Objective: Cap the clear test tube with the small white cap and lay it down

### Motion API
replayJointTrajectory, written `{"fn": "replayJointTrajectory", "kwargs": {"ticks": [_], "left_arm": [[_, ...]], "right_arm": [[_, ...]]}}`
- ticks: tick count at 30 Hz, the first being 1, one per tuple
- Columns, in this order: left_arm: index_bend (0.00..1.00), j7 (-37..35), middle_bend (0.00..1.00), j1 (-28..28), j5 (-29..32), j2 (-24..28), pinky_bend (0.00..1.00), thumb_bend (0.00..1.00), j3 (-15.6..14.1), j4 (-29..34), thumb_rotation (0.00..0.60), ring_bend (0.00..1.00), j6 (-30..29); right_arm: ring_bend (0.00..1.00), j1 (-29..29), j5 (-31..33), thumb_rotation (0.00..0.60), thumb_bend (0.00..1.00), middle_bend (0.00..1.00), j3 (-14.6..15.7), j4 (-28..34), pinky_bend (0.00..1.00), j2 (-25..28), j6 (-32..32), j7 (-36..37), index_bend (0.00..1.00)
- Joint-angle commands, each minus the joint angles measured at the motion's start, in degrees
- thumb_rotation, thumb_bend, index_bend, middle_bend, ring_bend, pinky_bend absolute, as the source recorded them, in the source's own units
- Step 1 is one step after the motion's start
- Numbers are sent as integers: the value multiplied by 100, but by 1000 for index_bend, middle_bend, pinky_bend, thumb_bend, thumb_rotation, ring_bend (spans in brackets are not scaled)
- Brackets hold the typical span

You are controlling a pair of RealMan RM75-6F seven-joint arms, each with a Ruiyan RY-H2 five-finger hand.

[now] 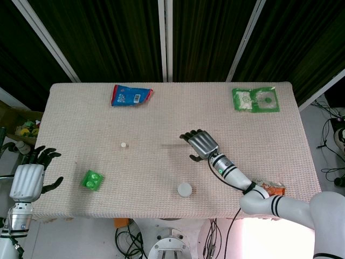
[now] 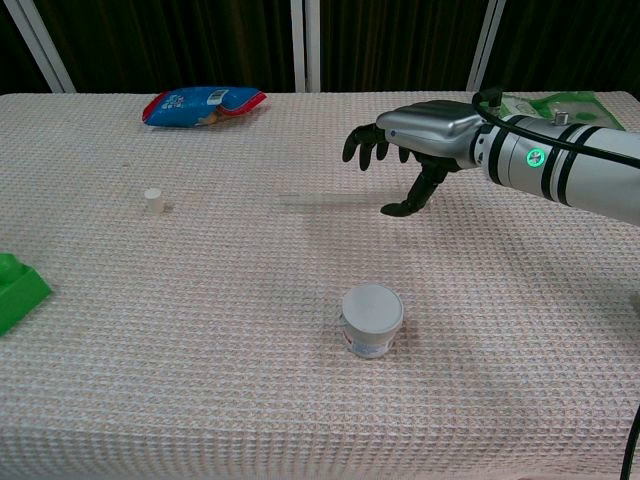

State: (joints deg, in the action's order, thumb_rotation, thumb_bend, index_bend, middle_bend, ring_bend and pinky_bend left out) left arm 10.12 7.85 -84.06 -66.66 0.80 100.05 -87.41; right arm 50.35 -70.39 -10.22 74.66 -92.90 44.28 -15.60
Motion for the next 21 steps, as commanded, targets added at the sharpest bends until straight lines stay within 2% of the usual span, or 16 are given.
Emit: {"fn": "replayJointTrajectory", "kwargs": {"ticks": [1, 11, 21], "left_arm": [[306, -14, 221, 6, -44, -28, 162, 178, 12, -17, 600, 118, 20], [307, -2, 221, 123, -161, 16, 162, 178, 68, 37, 600, 118, 236], [306, -35, 217, 123, -177, 19, 161, 179, 91, 3, 600, 118, 297]], "right_arm": [[232, 72, 37, 600, 262, 297, 15, -68, 347, -52, -27, -147, 259], [233, 498, 444, 600, 299, 321, -34, -583, 349, -562, -304, -853, 321], [250, 661, 550, 600, 321, 394, -63, -1187, 363, -1117, -86, -1178, 385]]}}
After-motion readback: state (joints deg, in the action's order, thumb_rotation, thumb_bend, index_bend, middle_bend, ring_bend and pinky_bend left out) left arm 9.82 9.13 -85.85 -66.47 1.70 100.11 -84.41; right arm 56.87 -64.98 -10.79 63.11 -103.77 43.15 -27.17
